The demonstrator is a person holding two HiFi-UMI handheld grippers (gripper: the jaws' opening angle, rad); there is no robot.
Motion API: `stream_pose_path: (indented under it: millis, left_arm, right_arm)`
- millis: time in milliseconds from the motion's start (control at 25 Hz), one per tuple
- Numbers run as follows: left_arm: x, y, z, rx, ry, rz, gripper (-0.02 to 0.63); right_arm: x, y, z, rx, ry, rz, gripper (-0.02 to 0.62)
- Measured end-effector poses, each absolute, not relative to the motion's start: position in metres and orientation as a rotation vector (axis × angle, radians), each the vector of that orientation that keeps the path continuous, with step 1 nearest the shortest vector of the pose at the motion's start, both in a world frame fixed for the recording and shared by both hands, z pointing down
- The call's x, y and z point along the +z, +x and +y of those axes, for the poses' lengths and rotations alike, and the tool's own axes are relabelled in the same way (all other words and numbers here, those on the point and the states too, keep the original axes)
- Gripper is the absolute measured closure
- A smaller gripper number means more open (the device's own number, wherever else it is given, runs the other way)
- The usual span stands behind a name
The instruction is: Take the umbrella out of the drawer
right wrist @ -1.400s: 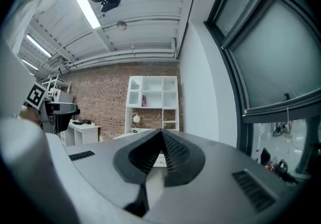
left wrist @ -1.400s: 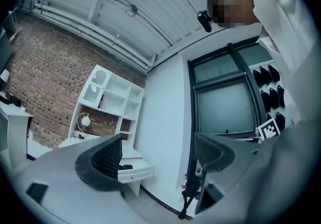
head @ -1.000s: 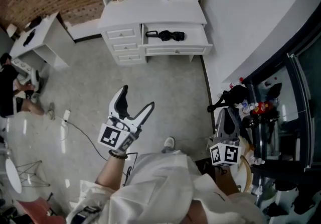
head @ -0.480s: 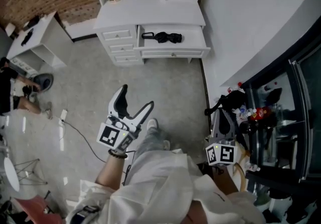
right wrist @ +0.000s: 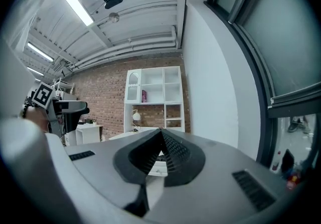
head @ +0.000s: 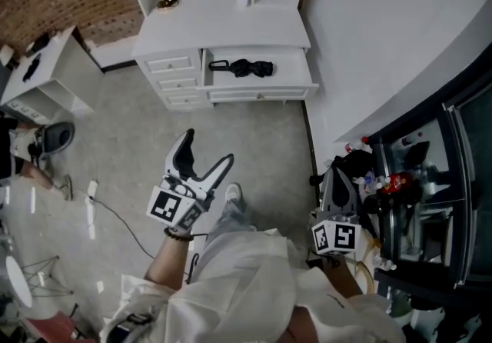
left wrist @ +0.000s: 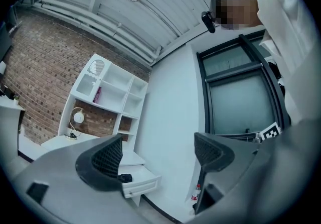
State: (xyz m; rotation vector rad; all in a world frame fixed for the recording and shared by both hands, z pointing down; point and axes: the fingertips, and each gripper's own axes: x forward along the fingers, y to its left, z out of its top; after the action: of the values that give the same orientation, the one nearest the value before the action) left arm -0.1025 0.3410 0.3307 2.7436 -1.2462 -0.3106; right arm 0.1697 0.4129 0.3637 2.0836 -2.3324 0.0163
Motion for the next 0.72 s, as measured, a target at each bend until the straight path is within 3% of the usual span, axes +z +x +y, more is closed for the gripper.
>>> stream_pose_path:
  millis: [720]
  left_arm:
    - [0.335,-0.129,0.137,-0.3,2.783,-1.097,0.179]
  right_arm:
    - [0.357,0.12,0.215,-0.005,2.099,-2.282,0.578]
